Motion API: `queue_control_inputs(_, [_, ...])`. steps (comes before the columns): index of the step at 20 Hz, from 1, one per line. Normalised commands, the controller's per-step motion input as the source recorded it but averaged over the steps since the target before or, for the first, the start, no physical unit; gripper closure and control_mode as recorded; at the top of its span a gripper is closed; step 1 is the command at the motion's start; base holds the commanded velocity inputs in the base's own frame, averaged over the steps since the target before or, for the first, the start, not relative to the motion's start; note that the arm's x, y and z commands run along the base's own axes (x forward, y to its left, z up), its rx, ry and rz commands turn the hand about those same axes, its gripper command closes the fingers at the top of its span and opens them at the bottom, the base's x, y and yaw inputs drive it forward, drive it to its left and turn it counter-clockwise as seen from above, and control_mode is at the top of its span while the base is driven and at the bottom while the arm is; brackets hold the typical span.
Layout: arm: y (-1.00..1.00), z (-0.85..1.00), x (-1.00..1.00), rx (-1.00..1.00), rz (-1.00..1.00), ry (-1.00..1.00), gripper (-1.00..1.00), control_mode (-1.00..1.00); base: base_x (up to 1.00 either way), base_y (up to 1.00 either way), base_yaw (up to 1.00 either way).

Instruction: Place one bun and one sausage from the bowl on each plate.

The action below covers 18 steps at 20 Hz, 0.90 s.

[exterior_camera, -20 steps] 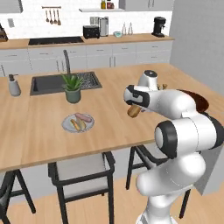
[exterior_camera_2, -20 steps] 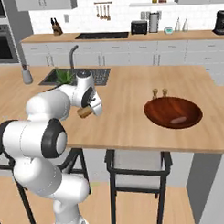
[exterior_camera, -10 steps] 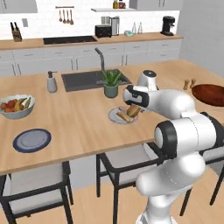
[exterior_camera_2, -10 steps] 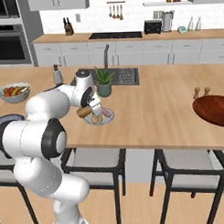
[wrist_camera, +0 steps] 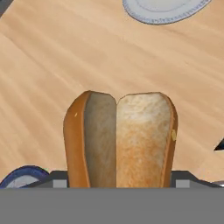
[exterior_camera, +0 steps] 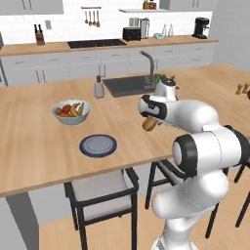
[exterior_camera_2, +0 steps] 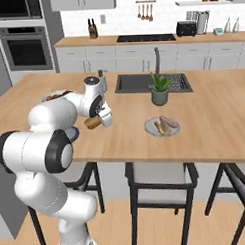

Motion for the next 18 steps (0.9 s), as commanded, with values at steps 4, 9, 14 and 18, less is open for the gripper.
queue_control_inputs(4, [0.00,0.00,0.00,0.00,0.00,0.00,1.00,1.00,0.21,1.00,0.12])
queue_control_inputs(9, [0.00,0.00,0.00,0.00,0.00,0.00,1.00,1.00,0.30,0.96,0.09])
queue_control_inputs(14, [0.46,-0.06,0.64,-0.19,0.03,0.12,1.00,-1.00,0.00,0.00,0.00])
queue_control_inputs(18, [-0.38,-0.34,0.94,-0.06,0.00,0.28,1.00,-1.00,0.00,0.00,0.00])
